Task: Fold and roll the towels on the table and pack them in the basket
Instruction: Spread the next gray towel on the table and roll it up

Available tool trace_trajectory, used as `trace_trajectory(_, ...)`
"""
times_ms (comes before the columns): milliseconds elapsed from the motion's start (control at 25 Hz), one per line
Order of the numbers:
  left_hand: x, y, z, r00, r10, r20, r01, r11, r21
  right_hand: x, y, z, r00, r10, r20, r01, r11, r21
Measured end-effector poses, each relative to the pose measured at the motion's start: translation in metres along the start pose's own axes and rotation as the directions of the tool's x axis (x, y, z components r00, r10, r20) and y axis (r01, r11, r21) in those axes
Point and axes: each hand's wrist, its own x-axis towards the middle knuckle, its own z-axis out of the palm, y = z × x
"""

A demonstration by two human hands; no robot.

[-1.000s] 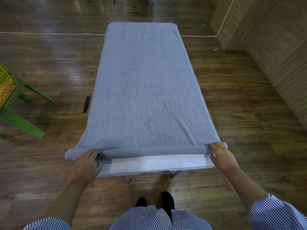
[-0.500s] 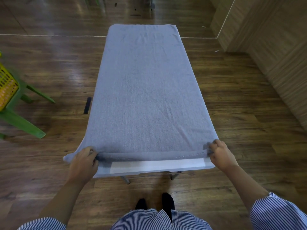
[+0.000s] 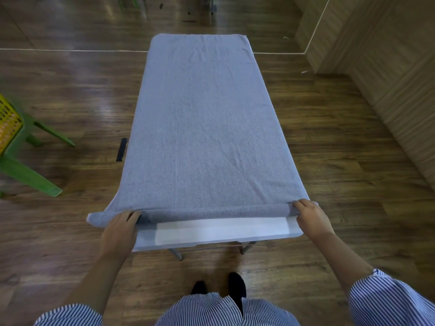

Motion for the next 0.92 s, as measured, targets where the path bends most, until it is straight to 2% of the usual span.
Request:
trace_trajectory(120,-0.001,0.006,-0.004,0.998,-0.053,0.017,0.054,0.998,-0.015,0.004,0.003,-0.001,1.000,-0.010,0.013,0.010,1.000,-0.028)
trace_trajectory(280,-0.012,0.006,-0.005,0.997,0.063,0.038,-0.062,0.997,-0.039,0.002,0.015,-0.004,1.000,0.003,0.027,-0.001,0.997,-0.075)
trace_trajectory(440,-0.014,0.003,0.002,0.999,0.012,0.048,-0.012,1.000,-0.006,-0.001,0.001,-0.002,0.998,0.029,-0.052,-0.034,0.994,-0.101)
trace_trajectory(600,-0.019,0.012,0.008,0.995,-0.101,0.021,0.103,0.987,-0.120,-0.004,-0.053,0.017,0.975,-0.203,-0.091,0.204,0.979,0.005)
trace_trajectory(720,-0.018,0.013,0.001,0.977,-0.200,0.068,0.211,0.945,-0.249,-0.002,-0.098,0.033,0.958,-0.273,-0.090,0.281,0.956,0.085)
trace_trajectory(800,-0.021,0.007,-0.001,0.990,-0.126,0.061,0.137,0.964,-0.226,0.002,-0.110,0.038,0.962,-0.256,-0.094,0.269,0.948,0.169)
trace_trajectory(920,-0.028,-0.002,0.005,0.999,0.005,0.046,-0.001,0.995,-0.100,0.004,-0.102,0.037,0.966,-0.255,-0.053,0.260,0.932,0.252)
